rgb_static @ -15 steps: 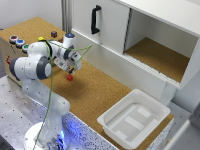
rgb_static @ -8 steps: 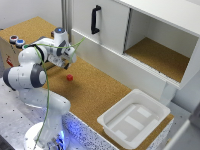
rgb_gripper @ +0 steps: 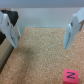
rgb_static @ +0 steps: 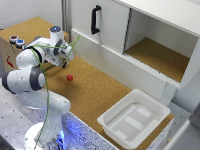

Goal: Put the pink block on the table

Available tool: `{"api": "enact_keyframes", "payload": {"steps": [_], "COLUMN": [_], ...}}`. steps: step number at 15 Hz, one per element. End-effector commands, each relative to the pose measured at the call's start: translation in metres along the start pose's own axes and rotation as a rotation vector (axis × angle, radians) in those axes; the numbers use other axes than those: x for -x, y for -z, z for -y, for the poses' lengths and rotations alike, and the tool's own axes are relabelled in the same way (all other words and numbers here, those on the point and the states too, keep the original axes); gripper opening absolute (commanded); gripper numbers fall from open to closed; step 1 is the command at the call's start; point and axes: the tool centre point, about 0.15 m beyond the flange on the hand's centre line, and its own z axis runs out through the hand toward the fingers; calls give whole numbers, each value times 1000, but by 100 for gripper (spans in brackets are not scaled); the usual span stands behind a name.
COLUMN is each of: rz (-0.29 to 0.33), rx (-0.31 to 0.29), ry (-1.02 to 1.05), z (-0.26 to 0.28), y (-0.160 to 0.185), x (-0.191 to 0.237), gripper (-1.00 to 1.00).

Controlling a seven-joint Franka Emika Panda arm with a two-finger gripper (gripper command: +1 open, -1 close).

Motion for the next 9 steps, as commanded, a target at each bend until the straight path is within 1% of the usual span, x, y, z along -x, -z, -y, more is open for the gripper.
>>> {"api": "enact_keyframes", "payload": {"steps": [1,2,4,5,6,7,9], "rz": [59,84,115,116,110,113,109], "rx": [-44,-25,-45,-49,-73,-91,-106], "ry": [-14,2,-10,-13,-6,2,7], "z": [0,0,-3,-3,-1,1,6], "y": [-27,-36,-52,-59,-65,-70,-79], "x": [19,26,39,45,48,49,44], "gripper": [100,100,100,100,100,100,100]}}
